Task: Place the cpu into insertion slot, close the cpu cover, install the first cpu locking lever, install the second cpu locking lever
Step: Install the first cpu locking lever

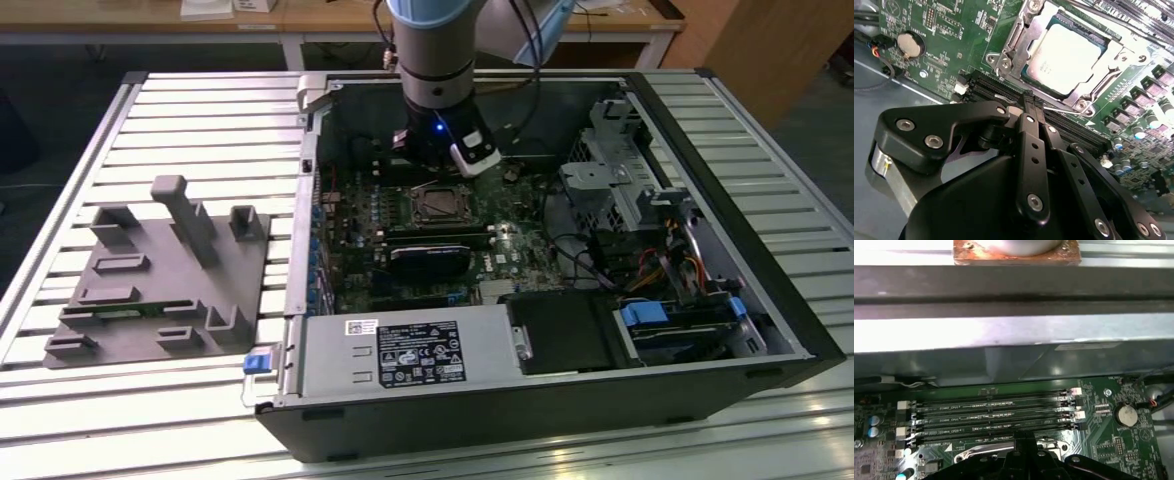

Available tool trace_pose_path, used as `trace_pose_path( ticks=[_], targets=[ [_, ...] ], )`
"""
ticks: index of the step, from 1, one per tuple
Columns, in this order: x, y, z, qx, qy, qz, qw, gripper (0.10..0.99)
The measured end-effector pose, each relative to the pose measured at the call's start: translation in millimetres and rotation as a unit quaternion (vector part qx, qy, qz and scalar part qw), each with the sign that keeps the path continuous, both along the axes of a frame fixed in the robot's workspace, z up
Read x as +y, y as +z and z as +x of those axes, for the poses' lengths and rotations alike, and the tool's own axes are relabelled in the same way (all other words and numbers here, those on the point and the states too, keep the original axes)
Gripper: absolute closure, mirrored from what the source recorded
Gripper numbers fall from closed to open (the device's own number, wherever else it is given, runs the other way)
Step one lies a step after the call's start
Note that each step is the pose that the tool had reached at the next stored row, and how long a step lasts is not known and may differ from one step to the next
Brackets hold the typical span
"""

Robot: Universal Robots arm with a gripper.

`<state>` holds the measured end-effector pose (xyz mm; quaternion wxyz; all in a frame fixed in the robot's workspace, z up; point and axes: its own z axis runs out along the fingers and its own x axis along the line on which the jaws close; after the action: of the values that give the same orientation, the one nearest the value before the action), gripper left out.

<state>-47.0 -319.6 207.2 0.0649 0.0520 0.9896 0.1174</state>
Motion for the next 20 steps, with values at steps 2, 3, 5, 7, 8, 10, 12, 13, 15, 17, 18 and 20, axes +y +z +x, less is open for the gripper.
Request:
trace_pose_path(
  ticks=[2, 3, 5, 7, 8, 10, 12, 13, 15, 17, 18, 20],
  targets=[
    [0.2, -0.8, 0.0, 0.0, -0.019, -0.0002, 0.9998, 0.98],
    [0.3, -1.1, 0.0, -0.0001, -0.025, -0.0003, 0.9997, 0.98],
    [0.8, -1.7, 0.0, -0.0003, -0.035, -0.0003, 0.9994, 0.98],
    [2.2, -2.1, 0.0, -0.0004, -0.042, -0.0003, 0.9991, 0.98],
    [2.9, -2.3, 0.0, -0.0005, -0.045, -0.0004, 0.999, 0.98],
    [4.2, -2.7, 0.0, -0.0005, -0.051, -0.0004, 0.9987, 0.98],
    [5.4, -3.0, 0.0, -0.0006, -0.059, -0.0004, 0.9983, 0.98],
    [5.9, -3.2, 0.0, -0.0006, -0.062, -0.0004, 0.9981, 0.98],
    [6.8, -3.5, 0.0, -0.0006, -0.07, -0.0005, 0.9975, 0.98],
    [7.7, -3.7, 0.0, -0.0006, -0.078, -0.0005, 0.997, 0.98],
    [8.2, -3.8, 0.0, -0.0006, -0.081, -0.0005, 0.9967, 0.98],
    [9.3, -4.1, 0.0, -0.0006, -0.089, -0.0005, 0.9961, 0.98]
  ],
)
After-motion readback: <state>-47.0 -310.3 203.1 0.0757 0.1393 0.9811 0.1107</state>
